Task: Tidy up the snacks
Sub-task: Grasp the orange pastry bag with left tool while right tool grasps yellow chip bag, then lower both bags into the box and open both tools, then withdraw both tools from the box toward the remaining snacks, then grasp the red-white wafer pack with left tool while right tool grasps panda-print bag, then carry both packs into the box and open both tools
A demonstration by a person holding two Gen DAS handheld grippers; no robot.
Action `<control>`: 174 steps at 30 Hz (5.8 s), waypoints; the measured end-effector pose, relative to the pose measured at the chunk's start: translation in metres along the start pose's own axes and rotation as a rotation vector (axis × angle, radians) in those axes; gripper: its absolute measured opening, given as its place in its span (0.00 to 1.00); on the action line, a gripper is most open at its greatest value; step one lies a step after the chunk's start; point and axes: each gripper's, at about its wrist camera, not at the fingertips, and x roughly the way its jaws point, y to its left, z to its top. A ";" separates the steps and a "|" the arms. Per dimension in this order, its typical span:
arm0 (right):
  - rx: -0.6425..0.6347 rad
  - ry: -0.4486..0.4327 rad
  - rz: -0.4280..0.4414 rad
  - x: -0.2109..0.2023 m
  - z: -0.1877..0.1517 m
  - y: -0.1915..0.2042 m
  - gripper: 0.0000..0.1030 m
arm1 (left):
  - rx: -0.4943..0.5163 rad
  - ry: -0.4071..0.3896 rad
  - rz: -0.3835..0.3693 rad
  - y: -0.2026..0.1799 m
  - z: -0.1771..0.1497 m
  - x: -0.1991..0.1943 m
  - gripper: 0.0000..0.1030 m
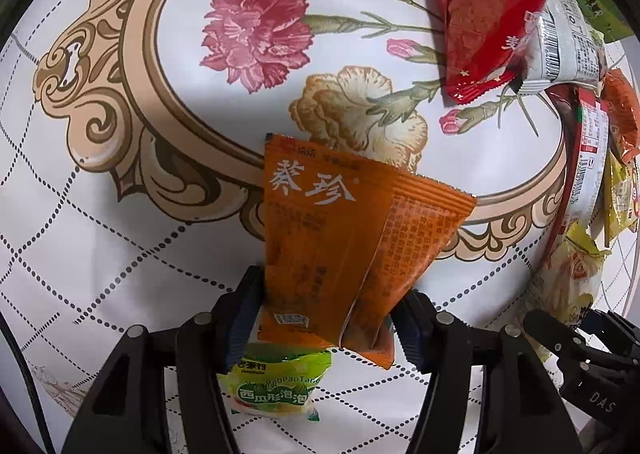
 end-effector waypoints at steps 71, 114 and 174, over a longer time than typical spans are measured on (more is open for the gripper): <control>-0.102 -0.384 -0.083 -0.229 0.314 0.029 0.84 | -0.005 -0.389 -0.019 -0.034 0.282 -0.204 0.89; 0.075 -0.461 0.037 -0.206 0.064 -0.079 0.65 | 0.095 -0.227 -0.117 -0.113 0.064 -0.114 0.88; -0.046 -0.159 -0.068 -0.031 0.038 -0.039 0.52 | 0.136 -0.082 0.009 -0.098 0.026 -0.037 0.43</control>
